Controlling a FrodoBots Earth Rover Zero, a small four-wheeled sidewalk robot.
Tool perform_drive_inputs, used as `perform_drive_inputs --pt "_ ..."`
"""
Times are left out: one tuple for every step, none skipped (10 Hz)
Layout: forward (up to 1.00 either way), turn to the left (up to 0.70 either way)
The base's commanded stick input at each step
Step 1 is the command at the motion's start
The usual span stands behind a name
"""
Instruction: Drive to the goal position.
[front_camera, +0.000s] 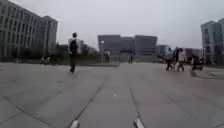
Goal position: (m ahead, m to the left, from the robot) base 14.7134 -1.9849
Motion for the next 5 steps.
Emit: perform_drive_inputs --pt "0.70 -0.04" --pt "0.70 -0.02" --pt "0.70 -0.02" --pt "0.70 -0.02" --pt "0.70 -0.02"
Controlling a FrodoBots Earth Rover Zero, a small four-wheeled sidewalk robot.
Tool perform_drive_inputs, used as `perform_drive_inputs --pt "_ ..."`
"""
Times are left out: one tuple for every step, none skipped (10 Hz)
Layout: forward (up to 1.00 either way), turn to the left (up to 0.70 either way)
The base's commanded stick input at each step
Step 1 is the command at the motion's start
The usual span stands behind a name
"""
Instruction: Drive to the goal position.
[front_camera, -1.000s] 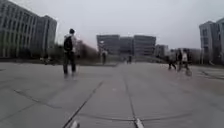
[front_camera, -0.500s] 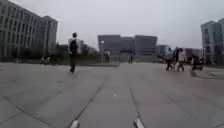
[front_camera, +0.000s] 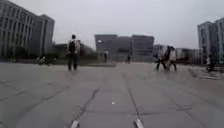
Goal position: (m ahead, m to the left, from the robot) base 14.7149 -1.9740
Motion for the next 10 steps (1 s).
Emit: perform_drive_inputs --pt "0.70 -0.02" --pt "0.70 -0.02" --pt "0.70 -0.02" --pt "0.70 -0.02" --pt "0.70 -0.02" --pt "0.70 -0.02" --pt "0.70 -0.02" --pt "0.70 -0.02" --pt "0.70 -0.02" --pt "0.70 -0.02"
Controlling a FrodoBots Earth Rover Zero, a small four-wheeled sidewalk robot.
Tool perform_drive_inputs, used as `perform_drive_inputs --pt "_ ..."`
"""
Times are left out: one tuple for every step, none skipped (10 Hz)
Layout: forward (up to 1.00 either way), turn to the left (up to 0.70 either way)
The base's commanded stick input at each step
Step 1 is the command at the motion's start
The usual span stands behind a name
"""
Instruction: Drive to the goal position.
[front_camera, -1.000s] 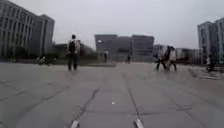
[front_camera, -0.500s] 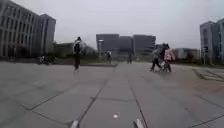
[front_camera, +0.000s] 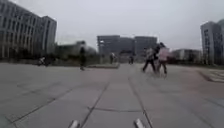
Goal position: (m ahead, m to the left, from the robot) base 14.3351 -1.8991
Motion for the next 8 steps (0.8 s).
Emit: perform_drive_inputs --pt "0.70 -0.02" --pt "0.70 -0.02" --pt "0.70 -0.35" --pt "0.70 -0.35" --pt "0.70 -0.35" --pt "0.70 -0.35" --pt "0.70 -0.35" --pt "0.70 -0.35"
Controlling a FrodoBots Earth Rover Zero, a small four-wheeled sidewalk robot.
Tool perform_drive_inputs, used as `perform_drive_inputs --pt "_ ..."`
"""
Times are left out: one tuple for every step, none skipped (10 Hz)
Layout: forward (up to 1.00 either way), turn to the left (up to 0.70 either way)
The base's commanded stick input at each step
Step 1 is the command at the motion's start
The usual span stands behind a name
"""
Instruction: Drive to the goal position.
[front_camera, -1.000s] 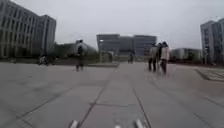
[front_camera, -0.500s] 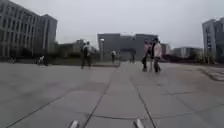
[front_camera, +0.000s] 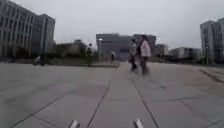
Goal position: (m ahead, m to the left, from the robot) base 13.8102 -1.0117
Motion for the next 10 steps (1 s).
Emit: perform_drive_inputs --pt "0.70 -0.35" --pt "0.70 -0.35" --pt "0.70 -0.35" --pt "0.70 -0.35" --pt "0.70 -0.27" --pt "0.70 -0.14" --pt "0.70 -0.02" --pt "0.70 -0.02" --pt "0.70 -0.02" --pt "0.70 -0.02"
